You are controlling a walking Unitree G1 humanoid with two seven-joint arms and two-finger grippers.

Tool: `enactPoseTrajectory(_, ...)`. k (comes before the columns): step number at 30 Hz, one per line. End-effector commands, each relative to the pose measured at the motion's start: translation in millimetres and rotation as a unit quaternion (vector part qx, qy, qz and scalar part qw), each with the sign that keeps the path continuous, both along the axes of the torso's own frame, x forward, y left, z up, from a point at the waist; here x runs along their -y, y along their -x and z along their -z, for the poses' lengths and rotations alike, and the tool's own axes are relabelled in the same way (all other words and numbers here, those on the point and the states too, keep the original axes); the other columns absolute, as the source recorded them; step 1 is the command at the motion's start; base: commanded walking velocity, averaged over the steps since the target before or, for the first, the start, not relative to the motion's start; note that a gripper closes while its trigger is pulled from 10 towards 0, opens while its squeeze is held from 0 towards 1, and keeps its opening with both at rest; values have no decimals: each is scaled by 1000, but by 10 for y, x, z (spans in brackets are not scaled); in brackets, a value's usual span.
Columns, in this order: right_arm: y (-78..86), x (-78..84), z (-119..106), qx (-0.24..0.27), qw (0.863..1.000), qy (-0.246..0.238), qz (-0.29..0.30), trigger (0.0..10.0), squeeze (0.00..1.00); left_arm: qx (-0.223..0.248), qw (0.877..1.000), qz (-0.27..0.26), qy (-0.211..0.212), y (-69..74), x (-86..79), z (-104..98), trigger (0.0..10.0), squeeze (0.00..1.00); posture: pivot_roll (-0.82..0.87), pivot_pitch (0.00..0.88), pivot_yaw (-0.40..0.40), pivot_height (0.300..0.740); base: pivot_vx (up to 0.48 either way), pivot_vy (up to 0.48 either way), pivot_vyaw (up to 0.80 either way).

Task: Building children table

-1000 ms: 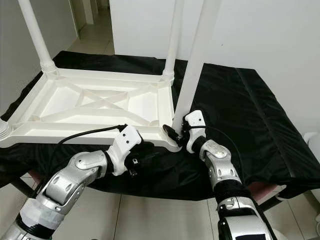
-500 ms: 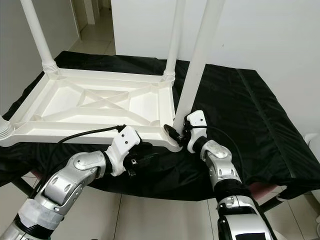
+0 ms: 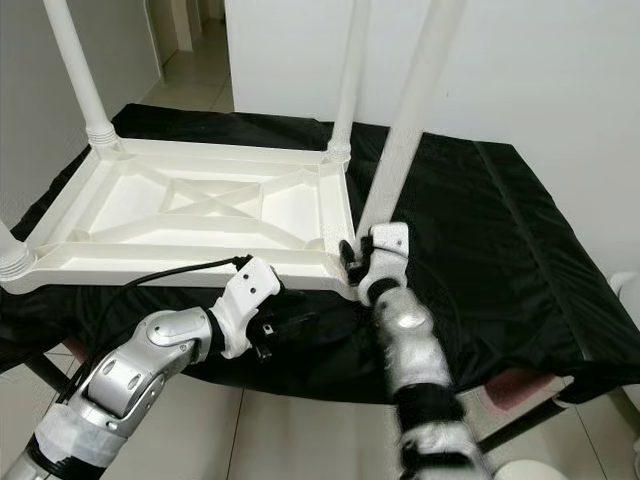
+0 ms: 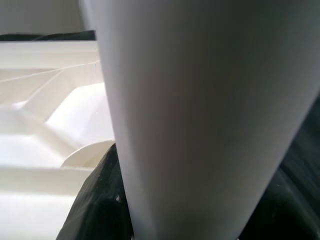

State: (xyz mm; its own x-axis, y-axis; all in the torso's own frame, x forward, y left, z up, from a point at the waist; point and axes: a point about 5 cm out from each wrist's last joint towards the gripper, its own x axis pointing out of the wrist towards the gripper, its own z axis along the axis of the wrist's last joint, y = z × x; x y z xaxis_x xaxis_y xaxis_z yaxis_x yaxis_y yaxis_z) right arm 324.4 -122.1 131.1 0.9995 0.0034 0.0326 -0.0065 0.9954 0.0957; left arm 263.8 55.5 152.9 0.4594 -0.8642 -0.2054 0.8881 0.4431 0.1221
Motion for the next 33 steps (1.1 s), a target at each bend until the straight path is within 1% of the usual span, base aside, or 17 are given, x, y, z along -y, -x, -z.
enactPoseTrajectory(1, 57, -2, 4, -8, 998, -25, 50, 10000, 0, -9, 1000, 7, -5, 31, 10, 31, 10000, 0, 42, 27, -55, 740, 0, 0, 0)
enactPoseTrajectory(3, 57, -2, 4, -8, 998, -25, 50, 10000, 0, -9, 1000, 7, -5, 31, 10, 31, 10000, 0, 42, 27, -55, 740, 0, 0, 0)
enactPoseTrajectory(4, 73, -64, 0, -8, 998, -32, 47, 10000, 0, -10, 1000, 6, -5, 33, 10, 32, 10000, 0, 42, 29, -55, 740, 0, 0, 0)
enactPoseTrajectory(14, 88, -19, -58, -1, 998, -37, 53, 10000, 0, -13, 1000, 8, -6, 42, 9, 40, 10000, 0, 35, 36, -48, 740, 0, 0, 0)
enactPoseTrajectory(15, 104, -27, -94, 6, 998, -37, 46, 10000, 1000, -12, 1000, 6, -5, 36, 7, 34, 10000, 0, 36, 38, -52, 740, 0, 0, 0)
enactPoseTrajectory(17, 104, -27, -94, 6, 998, -37, 46, 10000, 1000, -12, 1000, 6, -5, 36, 7, 34, 10000, 0, 36, 38, -52, 740, 0, 0, 0)
enactPoseTrajectory(21, 118, 3, -158, 22, 999, -40, 7, 10000, 1000, -12, 1000, 2, -4, 30, 2, 29, 10000, 0, 34, 39, -56, 740, 0, 0, 0)
enactPoseTrajectory(22, 118, 3, -158, 22, 999, -40, 7, 10000, 1000, -12, 1000, 2, -4, 30, 2, 29, 10000, 0, 34, 39, -56, 740, 0, 0, 0)
enactPoseTrajectory(23, 115, 44, -145, 16, 999, -34, -4, 10000, 902, -12, 1000, 1, -3, 28, 2, 27, 10000, 0, 34, 38, -58, 740, 0, 0, 0)
enactPoseTrajectory(24, 104, 124, -110, 9, 999, -17, -40, 10000, 0, -10, 1000, -2, -2, 18, 6, 20, 10000, 0, 36, 35, -60, 740, 0, 0, 0)
enactPoseTrajectory(26, 104, 124, -110, 9, 999, -17, -40, 10000, 0, -10, 1000, -2, -2, 18, 6, 20, 10000, 0, 36, 35, -60, 740, 0, 0, 0)
enactPoseTrajectory(27, 100, 146, -98, 7, 998, -10, -57, 10000, 0, -9, 1000, -3, -1, 13, 7, 17, 10000, 0, 36, 35, -60, 740, 0, 0, 0)
enactPoseTrajectory(28, 100, 146, -98, 7, 998, -10, -57, 10000, 0, -9, 1000, -3, -1, 13, 7, 17, 10000, 0, 36, 35, -60, 740, 0, 0, 0)
enactPoseTrajectory(30, 83, 188, -83, 3, 995, 3, -98, 10000, 0, -9, 1000, -4, -1, 4, 8, 10, 10000, 0, 34, 33, -59, 740, 0, 0, 0)
enactPoseTrajectory(31, 64, 220, -78, 3, 992, 21, -127, 10000, 0, -8, 1000, -4, -1, 1, 9, 9, 10000, 0, 34, 31, -57, 740, 0, 0, 0)
enactPoseTrajectory(32, 64, 220, -78, 3, 992, 21, -127, 10000, 0, -8, 1000, -4, -1, 1, 9, 9, 10000, 0, 34, 31, -57, 740, 0, 0, 0)
enactPoseTrajectory(33, 50, 247, -74, 3, 987, 41, -153, 10000, 0, -8, 1000, -3, -1, -1, 9, 8, 10000, 0, 34, 31, -57, 740, 0, 0, 0)
